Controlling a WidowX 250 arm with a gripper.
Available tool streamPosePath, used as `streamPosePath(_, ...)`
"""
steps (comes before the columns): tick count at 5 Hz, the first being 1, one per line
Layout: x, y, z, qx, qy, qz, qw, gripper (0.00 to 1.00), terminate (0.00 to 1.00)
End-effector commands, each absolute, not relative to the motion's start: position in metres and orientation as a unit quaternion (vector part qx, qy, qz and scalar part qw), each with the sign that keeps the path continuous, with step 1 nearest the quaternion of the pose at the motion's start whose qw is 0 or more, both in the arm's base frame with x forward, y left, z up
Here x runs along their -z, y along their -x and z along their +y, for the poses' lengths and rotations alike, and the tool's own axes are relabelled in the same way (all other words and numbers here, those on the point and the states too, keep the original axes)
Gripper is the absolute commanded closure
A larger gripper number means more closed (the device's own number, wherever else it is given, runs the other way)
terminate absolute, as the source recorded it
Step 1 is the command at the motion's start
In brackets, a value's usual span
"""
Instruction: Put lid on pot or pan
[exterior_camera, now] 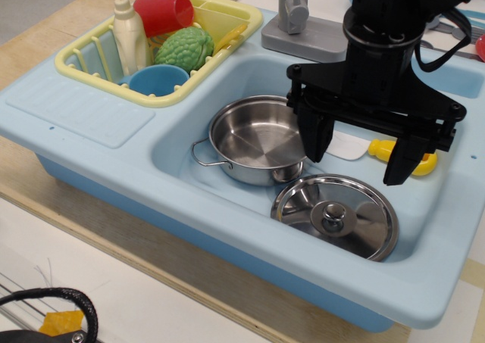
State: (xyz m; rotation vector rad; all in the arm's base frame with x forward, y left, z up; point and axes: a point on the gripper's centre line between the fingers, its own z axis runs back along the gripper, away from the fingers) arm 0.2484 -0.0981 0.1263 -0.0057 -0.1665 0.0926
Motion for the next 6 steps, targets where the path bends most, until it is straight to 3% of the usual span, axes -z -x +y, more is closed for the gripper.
streamPosePath(1, -0.126, -0.248, -0.098, -0.046, 0.003, -0.083, 0.995, 0.0, 0.0)
streamPosePath(4, -0.09, -0.253, -0.088, -0.057, 0.022, -0.092, 0.994, 0.0, 0.0)
streamPosePath(6, -0.077, -0.253, -0.083, -0.057, 0.028, -0.092, 0.994, 0.0, 0.0)
